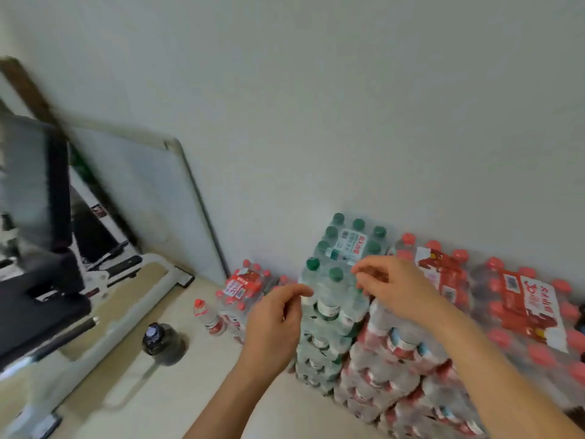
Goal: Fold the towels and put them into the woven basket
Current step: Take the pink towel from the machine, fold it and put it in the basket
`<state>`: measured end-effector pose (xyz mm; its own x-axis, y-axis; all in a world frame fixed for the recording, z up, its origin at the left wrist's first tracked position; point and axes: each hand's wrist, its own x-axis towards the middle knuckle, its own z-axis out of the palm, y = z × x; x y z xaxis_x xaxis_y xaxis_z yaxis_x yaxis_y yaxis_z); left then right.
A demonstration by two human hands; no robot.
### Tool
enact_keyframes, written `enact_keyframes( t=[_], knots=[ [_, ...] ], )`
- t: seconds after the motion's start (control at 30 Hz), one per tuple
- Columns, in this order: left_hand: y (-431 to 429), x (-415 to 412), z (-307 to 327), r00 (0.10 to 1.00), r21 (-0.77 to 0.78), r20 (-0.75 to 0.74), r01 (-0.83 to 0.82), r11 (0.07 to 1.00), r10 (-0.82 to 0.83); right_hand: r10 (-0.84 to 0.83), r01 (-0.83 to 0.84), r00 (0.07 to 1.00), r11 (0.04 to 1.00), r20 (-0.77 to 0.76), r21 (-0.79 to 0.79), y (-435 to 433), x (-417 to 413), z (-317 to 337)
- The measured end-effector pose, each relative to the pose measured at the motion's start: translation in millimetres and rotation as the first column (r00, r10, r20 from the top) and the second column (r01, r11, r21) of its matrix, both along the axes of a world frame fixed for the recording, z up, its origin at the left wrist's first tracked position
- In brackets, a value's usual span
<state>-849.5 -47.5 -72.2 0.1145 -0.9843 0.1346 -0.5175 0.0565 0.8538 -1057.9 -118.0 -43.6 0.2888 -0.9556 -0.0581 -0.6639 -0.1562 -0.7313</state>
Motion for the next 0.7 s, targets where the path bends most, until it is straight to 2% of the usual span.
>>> enact_keyframes(
  t=[0.17,0.37,0.57,0.7],
  knots=[
    [41,117,14,0.978,0.021,0.006,-0.208,0.978,0.208,0.248,-0.249,0.968,0.968,0.042,0.020,-2,140,20],
    [76,218,27,0.898,0.025,0.010,-0.440,0.898,0.440,0.488,-0.495,0.864,0.869,0.122,0.027,-4,281,20],
    [93,303,33,0.797,-0.008,0.054,-0.602,0.799,0.601,0.528,-0.599,0.760,0.796,0.379,0.090,-10,396,8],
    [79,360,42,0.744,-0.065,0.174,-0.645,0.761,0.645,0.524,-0.647,0.689,0.756,0.501,0.100,-23,466,7]
  ],
)
